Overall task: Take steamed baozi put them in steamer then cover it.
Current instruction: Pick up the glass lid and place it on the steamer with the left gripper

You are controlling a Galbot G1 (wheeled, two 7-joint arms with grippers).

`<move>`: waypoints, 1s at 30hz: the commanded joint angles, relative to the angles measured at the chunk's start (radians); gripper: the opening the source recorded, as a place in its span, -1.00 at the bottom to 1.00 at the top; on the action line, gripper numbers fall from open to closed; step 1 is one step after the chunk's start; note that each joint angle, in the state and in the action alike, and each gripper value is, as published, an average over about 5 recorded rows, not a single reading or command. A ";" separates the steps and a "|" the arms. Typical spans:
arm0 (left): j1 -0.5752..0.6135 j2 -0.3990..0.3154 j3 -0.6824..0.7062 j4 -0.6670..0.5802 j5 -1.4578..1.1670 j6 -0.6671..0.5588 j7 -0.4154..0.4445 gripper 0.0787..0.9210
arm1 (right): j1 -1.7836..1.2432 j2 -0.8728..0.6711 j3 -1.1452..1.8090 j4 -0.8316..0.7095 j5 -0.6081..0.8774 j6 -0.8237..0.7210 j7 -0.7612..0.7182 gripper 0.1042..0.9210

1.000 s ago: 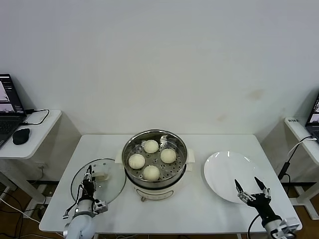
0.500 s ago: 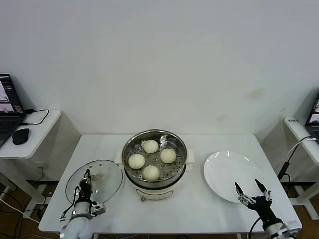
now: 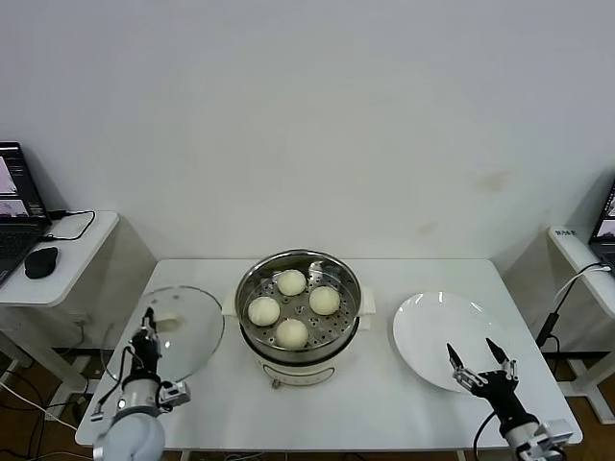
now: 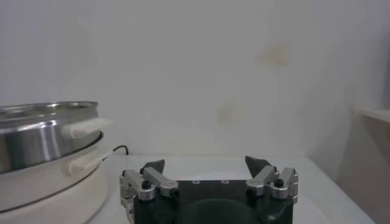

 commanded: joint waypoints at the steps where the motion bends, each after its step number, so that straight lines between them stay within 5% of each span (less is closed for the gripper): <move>1: 0.016 0.048 -0.069 -0.210 0.084 0.086 0.118 -0.86 | 0.002 0.004 0.003 0.018 0.005 0.000 0.004 0.76; 16: -0.085 -0.003 0.119 -0.381 0.059 0.172 0.276 -0.86 | 0.013 0.075 0.037 0.090 -0.116 -0.174 0.097 0.76; 30: -0.247 -0.145 0.399 -0.252 0.172 0.210 0.350 -0.86 | 0.032 0.138 0.063 0.097 -0.186 -0.161 0.094 0.76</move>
